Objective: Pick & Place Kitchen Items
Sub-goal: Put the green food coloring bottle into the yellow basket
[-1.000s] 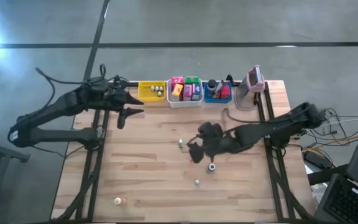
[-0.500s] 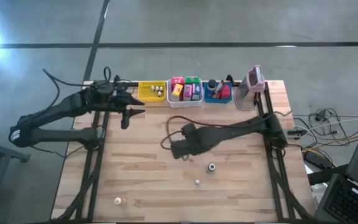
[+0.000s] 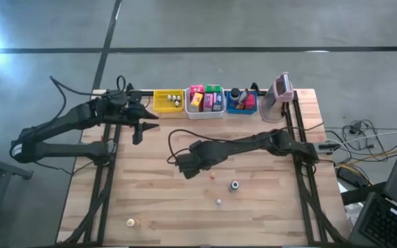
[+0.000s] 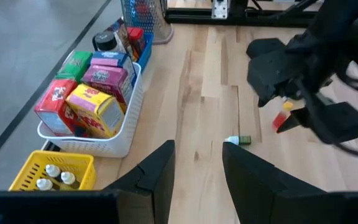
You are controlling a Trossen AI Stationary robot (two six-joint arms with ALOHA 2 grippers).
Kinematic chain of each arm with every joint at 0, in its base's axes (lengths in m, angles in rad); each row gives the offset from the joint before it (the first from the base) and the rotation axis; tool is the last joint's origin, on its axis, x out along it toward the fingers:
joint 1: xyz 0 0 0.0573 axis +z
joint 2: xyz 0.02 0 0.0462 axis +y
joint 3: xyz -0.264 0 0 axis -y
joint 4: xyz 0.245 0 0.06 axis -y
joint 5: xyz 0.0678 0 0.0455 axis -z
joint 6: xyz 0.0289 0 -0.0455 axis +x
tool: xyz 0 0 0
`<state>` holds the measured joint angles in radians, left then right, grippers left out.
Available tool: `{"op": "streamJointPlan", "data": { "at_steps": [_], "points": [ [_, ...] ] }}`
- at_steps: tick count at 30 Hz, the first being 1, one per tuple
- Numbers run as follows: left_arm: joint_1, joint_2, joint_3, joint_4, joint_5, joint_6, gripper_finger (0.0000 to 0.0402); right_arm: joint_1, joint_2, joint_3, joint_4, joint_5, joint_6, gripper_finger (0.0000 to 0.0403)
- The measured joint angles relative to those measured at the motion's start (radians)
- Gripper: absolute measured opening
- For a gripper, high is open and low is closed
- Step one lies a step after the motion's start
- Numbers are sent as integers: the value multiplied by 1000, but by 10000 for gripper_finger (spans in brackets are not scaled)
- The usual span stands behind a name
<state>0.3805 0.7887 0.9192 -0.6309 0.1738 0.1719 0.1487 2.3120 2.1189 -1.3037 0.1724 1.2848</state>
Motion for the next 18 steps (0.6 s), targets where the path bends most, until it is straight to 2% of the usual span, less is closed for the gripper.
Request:
{"op": "streamJointPlan", "data": {
  "at_steps": [9,18],
  "points": [
    [0,0,0,-20,0,0,140,-40,10,-29,48,-49,-10,255],
    [0,0,0,-24,0,8,140,-62,11,-129,197,-86,-29,261]
  ]
}}
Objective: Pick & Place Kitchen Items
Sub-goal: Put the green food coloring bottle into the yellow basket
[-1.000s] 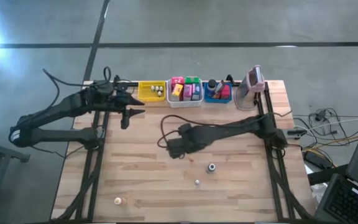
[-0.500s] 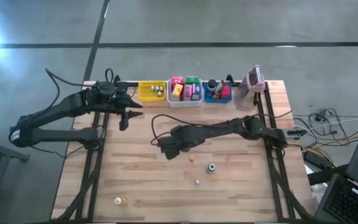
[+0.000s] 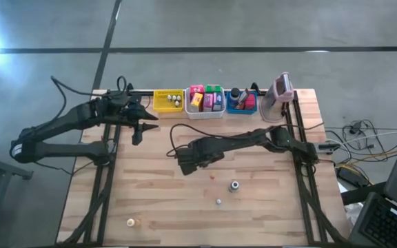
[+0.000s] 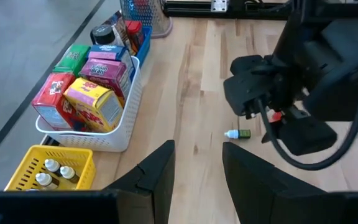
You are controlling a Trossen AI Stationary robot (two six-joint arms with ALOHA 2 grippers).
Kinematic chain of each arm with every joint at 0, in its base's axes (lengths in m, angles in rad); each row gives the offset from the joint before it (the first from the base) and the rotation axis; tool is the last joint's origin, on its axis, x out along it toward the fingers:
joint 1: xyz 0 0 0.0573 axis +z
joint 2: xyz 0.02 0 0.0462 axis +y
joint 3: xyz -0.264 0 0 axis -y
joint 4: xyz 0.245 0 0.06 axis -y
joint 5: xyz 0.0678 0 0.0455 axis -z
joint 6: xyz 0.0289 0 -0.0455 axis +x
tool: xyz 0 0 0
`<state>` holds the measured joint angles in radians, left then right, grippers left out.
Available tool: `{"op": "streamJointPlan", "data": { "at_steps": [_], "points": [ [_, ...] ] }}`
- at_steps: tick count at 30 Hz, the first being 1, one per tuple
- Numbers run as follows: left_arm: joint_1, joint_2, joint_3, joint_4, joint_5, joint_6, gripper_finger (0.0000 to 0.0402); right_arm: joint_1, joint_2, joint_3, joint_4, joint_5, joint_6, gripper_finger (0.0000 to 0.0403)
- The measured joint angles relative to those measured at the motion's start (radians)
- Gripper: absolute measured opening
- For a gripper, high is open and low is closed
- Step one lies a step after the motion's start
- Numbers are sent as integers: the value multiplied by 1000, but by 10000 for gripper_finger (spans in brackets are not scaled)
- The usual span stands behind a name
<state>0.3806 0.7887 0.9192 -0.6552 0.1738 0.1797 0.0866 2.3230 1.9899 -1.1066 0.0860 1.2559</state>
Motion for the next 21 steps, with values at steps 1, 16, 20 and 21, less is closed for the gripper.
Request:
{"op": "streamJointPlan", "data": {
  "at_steps": [1,16,20,21],
  "points": [
    [0,0,0,1,0,1,140,-2,0,-9,-1,0,3,263],
    [1,0,-7,-1,-12,3,140,-42,-4,-148,145,-17,19,241],
    [2,0,-7,-4,-16,3,140,-38,-5,-155,148,-29,23,225],
    [2,0,-7,-4,-16,3,140,-36,-5,-153,146,-26,20,222]
  ]
}}
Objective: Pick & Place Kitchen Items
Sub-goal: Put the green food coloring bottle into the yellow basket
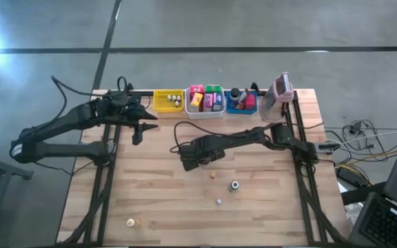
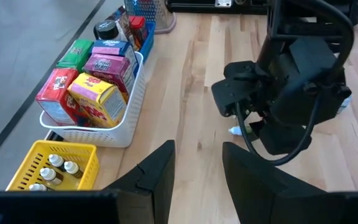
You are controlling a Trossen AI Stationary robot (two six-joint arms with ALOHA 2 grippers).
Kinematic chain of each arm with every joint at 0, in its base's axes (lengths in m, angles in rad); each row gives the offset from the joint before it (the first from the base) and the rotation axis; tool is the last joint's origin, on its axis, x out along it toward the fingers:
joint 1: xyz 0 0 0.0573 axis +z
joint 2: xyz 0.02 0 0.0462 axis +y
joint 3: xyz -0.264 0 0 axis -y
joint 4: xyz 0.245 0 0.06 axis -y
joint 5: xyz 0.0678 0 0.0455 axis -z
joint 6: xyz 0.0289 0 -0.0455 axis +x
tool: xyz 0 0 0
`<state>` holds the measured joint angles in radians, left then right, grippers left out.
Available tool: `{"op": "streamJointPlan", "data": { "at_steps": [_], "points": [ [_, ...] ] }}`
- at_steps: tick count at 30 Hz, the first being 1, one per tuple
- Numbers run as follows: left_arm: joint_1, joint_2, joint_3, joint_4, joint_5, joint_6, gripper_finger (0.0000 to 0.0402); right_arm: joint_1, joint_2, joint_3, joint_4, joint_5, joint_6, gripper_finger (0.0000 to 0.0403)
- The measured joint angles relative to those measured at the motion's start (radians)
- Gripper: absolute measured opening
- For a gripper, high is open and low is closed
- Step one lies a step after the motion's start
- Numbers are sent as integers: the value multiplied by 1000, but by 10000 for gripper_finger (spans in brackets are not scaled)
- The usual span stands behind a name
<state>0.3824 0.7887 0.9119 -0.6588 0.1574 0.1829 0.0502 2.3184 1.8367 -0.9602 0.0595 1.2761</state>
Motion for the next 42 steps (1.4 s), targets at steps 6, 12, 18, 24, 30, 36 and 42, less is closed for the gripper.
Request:
{"op": "streamJointPlan", "data": {
  "at_steps": [6,12,18,24,30,36,42],
  "points": [
    [0,0,0,0,0,0,140,3,5,27,-1,-8,-10,200],
    [0,0,0,-2,0,-1,140,6,5,30,5,-19,-22,167],
    [0,0,0,-4,1,-4,140,6,5,17,1,-15,-15,124],
    [0,0,0,-6,1,-11,140,5,4,14,-2,-9,30,98],
    [0,0,0,-8,1,-21,140,4,4,14,-2,-7,46,112],
    [0,0,0,-8,1,-22,140,4,3,14,2,-5,55,149],
    [0,0,0,-8,1,-23,140,0,3,14,-1,15,79,168]
  ]
}}
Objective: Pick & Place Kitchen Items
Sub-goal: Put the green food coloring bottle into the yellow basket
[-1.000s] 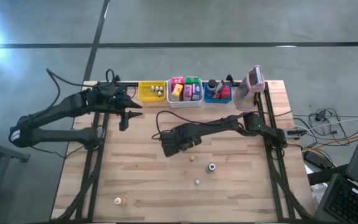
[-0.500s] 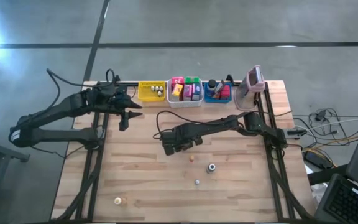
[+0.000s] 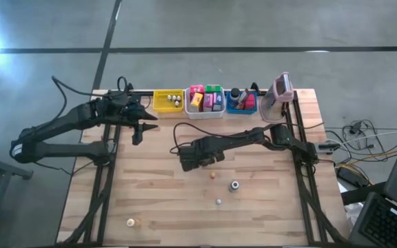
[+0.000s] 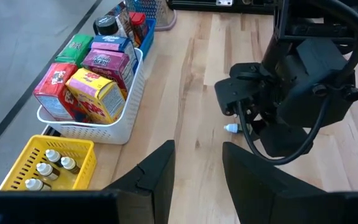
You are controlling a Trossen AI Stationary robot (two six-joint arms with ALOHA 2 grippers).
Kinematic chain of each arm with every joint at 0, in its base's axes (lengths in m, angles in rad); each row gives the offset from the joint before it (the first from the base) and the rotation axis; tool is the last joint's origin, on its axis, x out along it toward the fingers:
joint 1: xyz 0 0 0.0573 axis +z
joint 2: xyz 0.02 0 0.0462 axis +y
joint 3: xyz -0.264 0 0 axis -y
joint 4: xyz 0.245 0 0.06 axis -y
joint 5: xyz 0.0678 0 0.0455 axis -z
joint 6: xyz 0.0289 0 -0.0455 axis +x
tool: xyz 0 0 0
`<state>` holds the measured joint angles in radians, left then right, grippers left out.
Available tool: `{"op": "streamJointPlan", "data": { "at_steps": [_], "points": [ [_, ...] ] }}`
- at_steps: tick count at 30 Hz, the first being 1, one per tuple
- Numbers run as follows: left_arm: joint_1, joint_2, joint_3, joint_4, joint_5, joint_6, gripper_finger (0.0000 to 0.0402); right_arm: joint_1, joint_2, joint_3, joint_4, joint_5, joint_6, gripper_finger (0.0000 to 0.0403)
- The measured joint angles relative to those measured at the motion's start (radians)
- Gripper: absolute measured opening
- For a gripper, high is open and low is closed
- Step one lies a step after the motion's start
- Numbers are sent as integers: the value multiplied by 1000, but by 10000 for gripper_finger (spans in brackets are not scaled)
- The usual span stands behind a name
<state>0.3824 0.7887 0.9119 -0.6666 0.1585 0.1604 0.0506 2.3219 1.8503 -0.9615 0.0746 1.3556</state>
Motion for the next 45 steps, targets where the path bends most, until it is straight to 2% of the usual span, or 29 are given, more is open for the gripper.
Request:
{"op": "streamJointPlan", "data": {
  "at_steps": [6,19,23,28,34,39,42,45],
  "points": [
    [0,0,0,-1,0,0,140,-8,0,-2,-8,12,0,153],
    [0,0,0,-8,0,0,140,-11,0,-14,-27,24,-63,74],
    [0,0,0,-8,0,0,140,-11,0,-9,-33,23,-140,66],
    [0,0,0,-25,1,-31,140,-7,-22,-12,-60,23,-283,77],
    [0,1,-37,-4,33,-63,140,26,-107,-12,-143,49,-440,70],
    [0,12,-77,62,35,-79,140,65,-194,-15,-143,61,-580,64],
    [-2,26,-107,165,100,-140,140,96,-259,-15,-143,60,-637,73],
    [-6,39,-158,331,252,-181,140,124,-322,-16,-140,62,-676,81]
  ]
}}
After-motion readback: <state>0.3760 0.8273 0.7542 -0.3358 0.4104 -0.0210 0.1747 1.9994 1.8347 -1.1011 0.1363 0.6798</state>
